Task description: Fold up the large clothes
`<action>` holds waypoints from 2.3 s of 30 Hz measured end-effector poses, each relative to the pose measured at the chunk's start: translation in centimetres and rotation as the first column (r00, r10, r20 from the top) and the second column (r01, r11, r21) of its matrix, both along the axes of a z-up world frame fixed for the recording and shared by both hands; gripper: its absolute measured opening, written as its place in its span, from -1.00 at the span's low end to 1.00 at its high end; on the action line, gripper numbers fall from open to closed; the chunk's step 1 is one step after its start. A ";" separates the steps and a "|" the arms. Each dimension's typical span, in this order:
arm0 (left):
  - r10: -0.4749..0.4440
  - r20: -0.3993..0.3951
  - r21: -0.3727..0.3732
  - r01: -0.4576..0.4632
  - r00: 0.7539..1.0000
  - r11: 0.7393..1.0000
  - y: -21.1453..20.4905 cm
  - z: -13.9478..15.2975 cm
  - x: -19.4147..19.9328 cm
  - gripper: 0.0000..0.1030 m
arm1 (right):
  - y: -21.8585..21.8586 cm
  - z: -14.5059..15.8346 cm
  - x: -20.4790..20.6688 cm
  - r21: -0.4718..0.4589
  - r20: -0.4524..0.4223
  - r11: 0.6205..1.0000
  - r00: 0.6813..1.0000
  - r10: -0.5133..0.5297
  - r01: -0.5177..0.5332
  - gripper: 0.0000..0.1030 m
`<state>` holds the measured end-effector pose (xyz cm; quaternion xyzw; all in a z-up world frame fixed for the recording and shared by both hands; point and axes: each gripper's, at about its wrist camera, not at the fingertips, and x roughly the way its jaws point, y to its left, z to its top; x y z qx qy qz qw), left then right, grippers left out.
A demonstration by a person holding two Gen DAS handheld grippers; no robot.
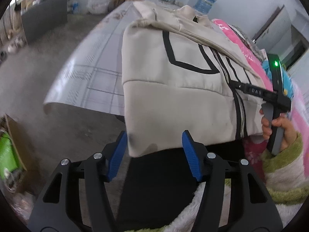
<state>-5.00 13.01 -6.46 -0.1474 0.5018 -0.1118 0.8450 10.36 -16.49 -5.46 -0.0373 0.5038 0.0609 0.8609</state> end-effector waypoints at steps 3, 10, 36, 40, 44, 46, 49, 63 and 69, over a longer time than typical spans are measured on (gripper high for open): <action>0.006 -0.014 -0.038 -0.007 1.000 0.999 0.2 -0.8 0.9 0.14 | 0.0 0.0 0.0 0.000 0.000 1.000 1.000 -0.003 0.003 0.90; 0.006 -0.060 -0.052 -0.009 0.998 0.999 0.6 -2.4 1.6 0.14 | 0.0 -0.1 -0.1 0.000 0.001 1.000 1.000 -0.004 0.004 0.90; 0.005 -0.016 0.209 -0.001 1.000 0.978 -3.0 0.2 1.3 -0.79 | -0.1 0.0 -0.5 0.007 0.025 1.000 1.000 0.000 -0.001 0.90; -0.030 0.000 0.293 0.029 1.000 0.956 -3.9 0.4 1.0 -0.81 | -0.5 0.3 -1.2 0.048 -0.010 0.999 1.000 0.011 -0.011 0.90; -0.053 0.004 0.343 0.049 0.999 0.938 -4.5 0.4 0.9 -0.81 | -2.2 1.3 -4.2 0.088 -0.017 0.996 1.000 0.010 -0.009 0.90; -0.057 0.006 0.342 0.051 0.998 0.938 -4.4 0.4 0.9 -0.81 | -3.4 1.7 -6.2 0.081 -0.022 0.997 1.000 -0.004 0.006 0.89; -0.062 0.005 0.332 0.057 0.998 0.942 -4.2 0.3 0.9 -0.81 | -5.2 1.1 -9.0 0.115 -0.089 0.992 0.995 -0.044 0.055 0.84; -0.092 0.002 0.331 0.086 0.996 0.940 -4.2 0.2 0.9 -0.81 | -16.5 3.8 -17.5 0.218 -0.060 0.878 0.904 -0.423 0.426 0.46; -0.077 0.013 0.327 0.069 0.997 0.942 -4.2 0.2 0.8 -0.80 | -19.2 1.4 -15.9 0.311 -0.100 0.818 0.872 -0.479 0.484 0.07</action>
